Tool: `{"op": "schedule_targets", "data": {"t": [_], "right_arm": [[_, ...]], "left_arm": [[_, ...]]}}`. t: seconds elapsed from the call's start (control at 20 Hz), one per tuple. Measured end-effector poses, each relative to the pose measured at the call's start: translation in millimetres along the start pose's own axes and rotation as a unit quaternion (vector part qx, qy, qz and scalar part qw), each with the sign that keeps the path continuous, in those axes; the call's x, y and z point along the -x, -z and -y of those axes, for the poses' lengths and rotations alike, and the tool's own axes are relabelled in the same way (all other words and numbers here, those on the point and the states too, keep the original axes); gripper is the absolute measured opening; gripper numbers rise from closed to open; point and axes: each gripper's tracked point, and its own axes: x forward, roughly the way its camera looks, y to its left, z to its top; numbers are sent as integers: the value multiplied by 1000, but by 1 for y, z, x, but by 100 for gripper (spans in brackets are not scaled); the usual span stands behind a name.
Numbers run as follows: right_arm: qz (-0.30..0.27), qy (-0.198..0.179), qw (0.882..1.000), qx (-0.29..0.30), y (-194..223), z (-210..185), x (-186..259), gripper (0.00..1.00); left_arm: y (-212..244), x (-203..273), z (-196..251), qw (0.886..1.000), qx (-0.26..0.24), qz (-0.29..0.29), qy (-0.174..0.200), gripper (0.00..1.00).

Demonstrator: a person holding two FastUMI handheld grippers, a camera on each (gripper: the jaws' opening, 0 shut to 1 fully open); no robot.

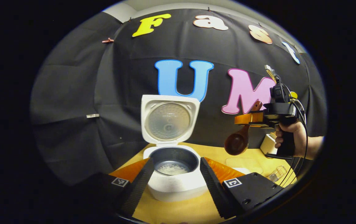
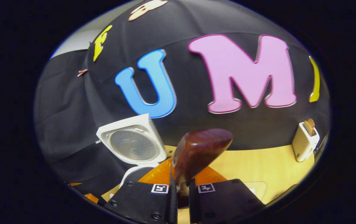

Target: Close the left gripper, press the button to open the rice cooker; take a wooden spoon from the chopstick holder with the right hand, scoop a spoonful of rice and pour it into the rice cooker, then put the wooden spoon back into the chopstick holder.

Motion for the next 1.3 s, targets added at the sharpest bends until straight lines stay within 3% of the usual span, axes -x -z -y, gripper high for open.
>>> {"op": "schedule_targets", "data": {"t": [0.35, 0.6, 0.9, 1.3], "right_arm": [[21, 103, 994, -11, -15, 148, 73, 19], [7, 168, 985, -29, 12, 238, 120, 19], [-29, 221, 973, -56, 70, 311, 152, 19], [-60, 279, 955, -84, 128, 370, 171, 19]], "left_arm": [[12, 2, 78, 999, -17, -14, 34, 95], [25, 4, 116, 998, -29, -33, 45, 95], [41, 6, 155, 996, -39, -53, 52, 95], [41, 6, 175, 996, -49, -57, 51, 95]]}}
